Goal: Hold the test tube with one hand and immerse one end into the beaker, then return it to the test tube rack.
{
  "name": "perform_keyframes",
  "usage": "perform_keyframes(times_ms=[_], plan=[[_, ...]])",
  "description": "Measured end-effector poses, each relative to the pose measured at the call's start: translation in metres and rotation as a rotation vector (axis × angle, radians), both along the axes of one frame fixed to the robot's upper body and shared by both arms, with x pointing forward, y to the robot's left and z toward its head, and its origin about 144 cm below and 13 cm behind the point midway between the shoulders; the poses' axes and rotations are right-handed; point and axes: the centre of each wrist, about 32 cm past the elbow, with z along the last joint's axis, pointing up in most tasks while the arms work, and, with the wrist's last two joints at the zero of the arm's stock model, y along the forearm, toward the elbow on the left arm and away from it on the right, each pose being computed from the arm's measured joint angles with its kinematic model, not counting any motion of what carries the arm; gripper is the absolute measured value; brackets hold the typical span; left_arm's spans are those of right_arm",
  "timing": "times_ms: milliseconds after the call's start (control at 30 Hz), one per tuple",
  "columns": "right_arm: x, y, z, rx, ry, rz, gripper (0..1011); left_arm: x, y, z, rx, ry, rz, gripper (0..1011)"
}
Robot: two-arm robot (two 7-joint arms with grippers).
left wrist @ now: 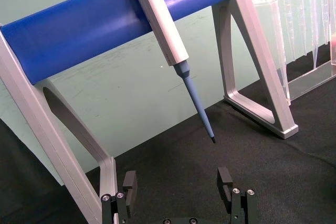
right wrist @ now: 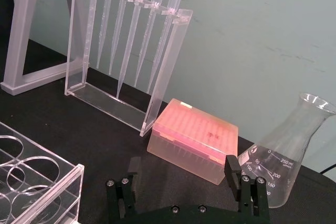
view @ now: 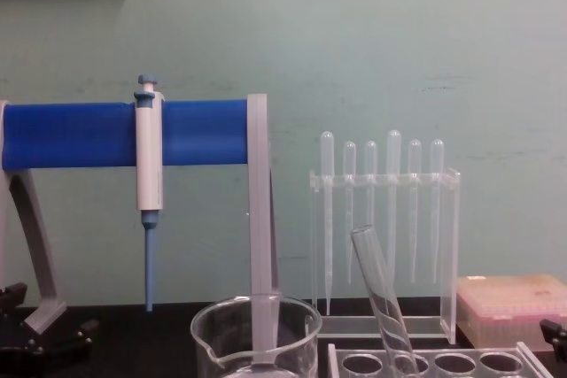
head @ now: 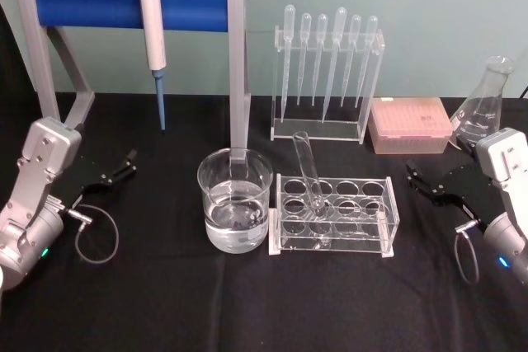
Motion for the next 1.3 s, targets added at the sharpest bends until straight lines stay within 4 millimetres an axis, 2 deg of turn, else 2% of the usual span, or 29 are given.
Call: perform_keyframes(times_ms=[200,400,667,833,967,1300], plan=[[0.000,0.000,0.000,0.000,0.000,0.000,1002,0.000,0.000,0.000,0.000,0.000,0.000,1000],[-0.012,-0.005,0.008,-0.009,-0.016,0.008,1002,0.000,0.000,0.000,0.000,0.000,0.000,1000],[-0.047,-0.005,0.040,-0.031,-0.026,0.079,1002,0.000,0.000,0.000,0.000,0.000,0.000,1000],[-0.057,0.000,0.058,0.000,0.017,0.176,1002,0.000,0.000,0.000,0.000,0.000,0.000,1000],[-0.053,0.008,0.068,0.042,0.055,0.270,1002,0.000,0.000,0.000,0.000,0.000,0.000,1000],[-0.013,0.046,0.075,0.115,0.140,0.444,1002,0.000,0.000,0.000,0.000,0.000,0.000,1000]])
